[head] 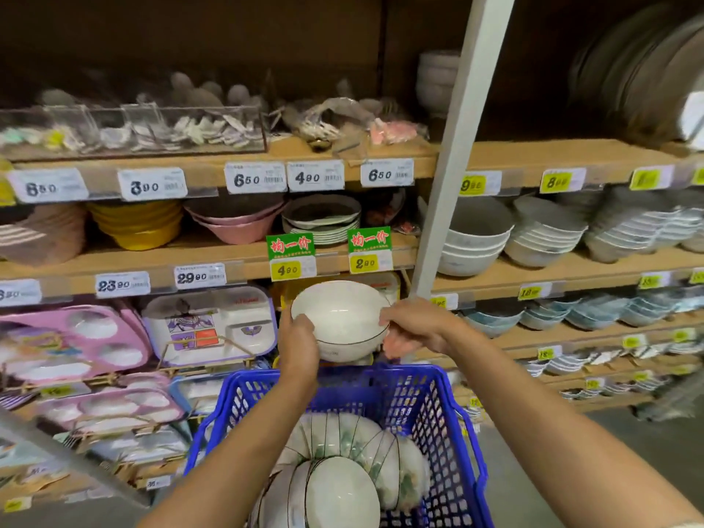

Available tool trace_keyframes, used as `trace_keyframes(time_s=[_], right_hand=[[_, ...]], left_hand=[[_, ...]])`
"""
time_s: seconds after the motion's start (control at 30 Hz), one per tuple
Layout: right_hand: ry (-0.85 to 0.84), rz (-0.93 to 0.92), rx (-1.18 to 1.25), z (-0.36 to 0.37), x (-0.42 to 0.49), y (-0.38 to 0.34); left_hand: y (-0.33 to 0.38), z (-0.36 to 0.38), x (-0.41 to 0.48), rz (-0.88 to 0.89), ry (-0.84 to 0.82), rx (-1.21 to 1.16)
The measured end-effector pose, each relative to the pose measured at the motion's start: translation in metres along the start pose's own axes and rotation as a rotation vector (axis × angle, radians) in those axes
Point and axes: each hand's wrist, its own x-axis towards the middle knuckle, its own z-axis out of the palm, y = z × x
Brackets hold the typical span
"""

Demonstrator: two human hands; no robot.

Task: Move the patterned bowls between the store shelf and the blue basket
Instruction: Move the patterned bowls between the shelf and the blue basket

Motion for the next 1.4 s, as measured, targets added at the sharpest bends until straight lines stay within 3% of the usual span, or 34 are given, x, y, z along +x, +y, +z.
trace_keyframes(time_s=[0.3,0.43,0.63,0.87,1.1,1.4], right_hand=[[0.173,-0.281,0.048,-0.049,-0.077,-0.042],[0.312,-0.405,0.230,-0.079,-0.099,-0.042],[0.265,-0.534,0.418,-0.132,-0.127,-0.033],[0.303,-0.578,0.652,-0.225,-0.168,-0.012],[0.344,-0.621,0.603,-0.308,-0.189,0.001],[0.326,-0.630,0.625,-0.352,-0.165,-0.020]], left_hand=[[0.097,0.050,-0.032,0.024,-0.128,-0.100],[0.119,0.084,-0.060,0.003,-0.184,-0.103],[0.128,0.155,-0.106,-0.028,-0.267,-0.067],[0.119,0.255,-0.152,0.009,-0.311,-0.046],[0.112,0.335,-0.176,-0.034,-0.363,-0.121],[0.132,0.382,-0.155,-0.026,-0.362,-0.086]])
